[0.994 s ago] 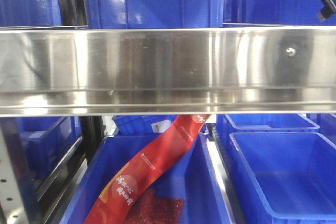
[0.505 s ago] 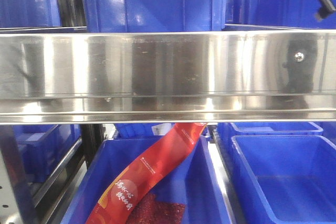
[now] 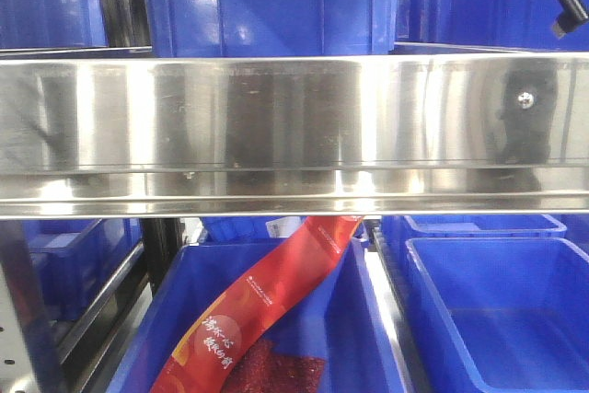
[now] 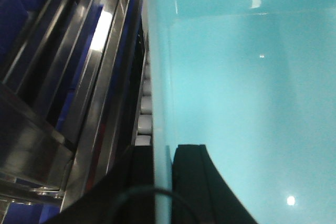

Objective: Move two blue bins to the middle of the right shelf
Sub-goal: 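Extend the held bin forward over the upper shelf rollers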

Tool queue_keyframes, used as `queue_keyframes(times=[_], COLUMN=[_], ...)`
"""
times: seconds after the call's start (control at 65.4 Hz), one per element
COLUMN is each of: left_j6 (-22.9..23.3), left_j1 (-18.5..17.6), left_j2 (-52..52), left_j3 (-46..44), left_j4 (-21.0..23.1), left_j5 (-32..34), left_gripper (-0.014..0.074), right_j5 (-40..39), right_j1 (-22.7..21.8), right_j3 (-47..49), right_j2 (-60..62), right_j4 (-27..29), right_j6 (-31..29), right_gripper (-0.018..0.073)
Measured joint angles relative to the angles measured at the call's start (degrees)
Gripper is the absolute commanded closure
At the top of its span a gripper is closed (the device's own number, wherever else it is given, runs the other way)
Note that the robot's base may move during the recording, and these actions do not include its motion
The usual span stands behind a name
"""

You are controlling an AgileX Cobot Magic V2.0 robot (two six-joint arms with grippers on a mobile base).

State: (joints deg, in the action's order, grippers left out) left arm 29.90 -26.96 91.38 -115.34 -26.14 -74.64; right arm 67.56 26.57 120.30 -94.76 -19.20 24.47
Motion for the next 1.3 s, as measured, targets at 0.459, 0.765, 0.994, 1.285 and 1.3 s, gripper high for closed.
queue_keyframes(times=[0.459,0.765,0.994,1.285,1.3], left_j6=[-11.01,-11.48,-11.48,-10.98,-10.98], left_j1=[12.02,12.62,12.62,11.49,11.49], left_j2=[10.15,15.14,15.94,15.20,15.17], left_j3=[0.00,0.00,0.00,-0.31,-0.31], left_j4=[15.53,15.00,14.79,14.55,14.44], left_j5=[-0.01,0.23,0.99,3.75,3.86], left_gripper=[0.0707,0.0707,0.0552,0.0077,0.0072], right_j5=[5.05,5.05,4.82,3.30,3.19], right_j1=[0.00,-0.34,-0.46,0.49,0.53], right_j3=[0.00,0.00,0.00,0.37,0.48], right_j2=[-11.13,-16.23,-16.81,-16.30,-16.09], right_j4=[2.29,2.17,1.70,1.45,1.30], right_j6=[7.93,9.11,9.41,9.63,9.63], right_gripper=[0.0721,0.0721,0.0416,0.0216,0.0218])
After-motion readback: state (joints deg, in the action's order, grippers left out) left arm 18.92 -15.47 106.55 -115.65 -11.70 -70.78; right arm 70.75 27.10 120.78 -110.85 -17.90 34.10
